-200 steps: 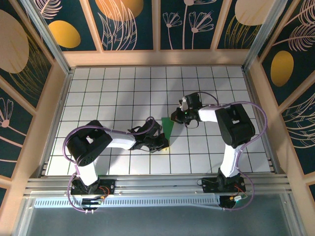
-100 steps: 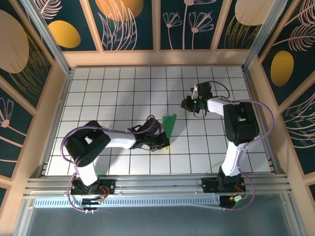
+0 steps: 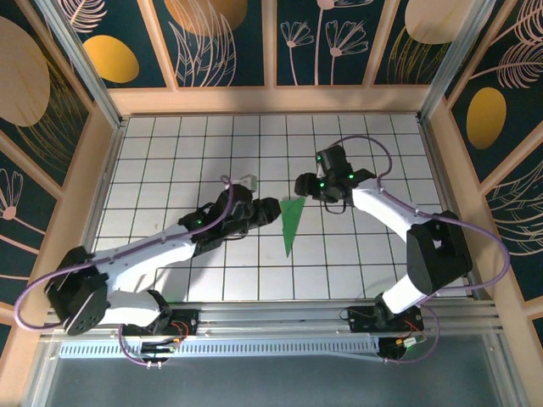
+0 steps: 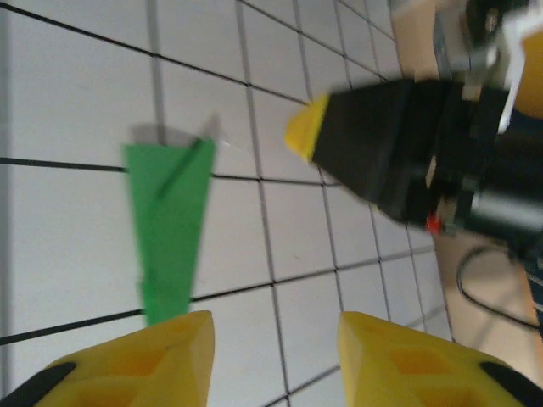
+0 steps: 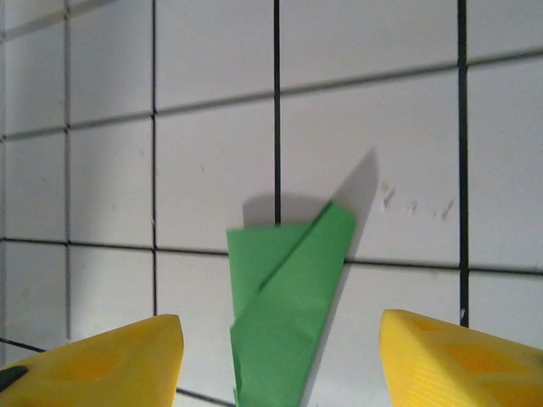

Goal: Fold a paper plane with a square sheet of paper (fold left side to right side)
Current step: Turn over the paper plane at the center of the table.

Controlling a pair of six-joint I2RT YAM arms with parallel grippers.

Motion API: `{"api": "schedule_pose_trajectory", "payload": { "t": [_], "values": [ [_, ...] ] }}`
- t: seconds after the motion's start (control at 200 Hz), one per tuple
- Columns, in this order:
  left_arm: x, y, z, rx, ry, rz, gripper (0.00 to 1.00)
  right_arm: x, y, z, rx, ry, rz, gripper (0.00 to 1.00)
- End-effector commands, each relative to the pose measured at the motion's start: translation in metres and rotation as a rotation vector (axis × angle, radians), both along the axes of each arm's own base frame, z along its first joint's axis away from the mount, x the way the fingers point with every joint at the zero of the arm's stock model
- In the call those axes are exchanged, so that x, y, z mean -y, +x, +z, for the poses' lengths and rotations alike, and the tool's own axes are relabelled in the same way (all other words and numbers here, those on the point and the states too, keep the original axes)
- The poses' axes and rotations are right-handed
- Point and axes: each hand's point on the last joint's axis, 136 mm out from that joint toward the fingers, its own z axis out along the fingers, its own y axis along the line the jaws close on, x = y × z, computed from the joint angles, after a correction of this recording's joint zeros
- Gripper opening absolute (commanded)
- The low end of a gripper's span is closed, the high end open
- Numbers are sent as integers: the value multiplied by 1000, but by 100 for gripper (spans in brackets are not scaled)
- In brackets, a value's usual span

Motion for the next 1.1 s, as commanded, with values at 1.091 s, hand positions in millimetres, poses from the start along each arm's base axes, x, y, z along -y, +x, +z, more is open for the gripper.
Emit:
{"api": "schedule_pose_trajectory", "payload": {
  "t": [1.091],
  "values": [
    [-111,-8,-19,78,177,340,58,-53,-52,-92,-195,-526,95,26]
  ]
}}
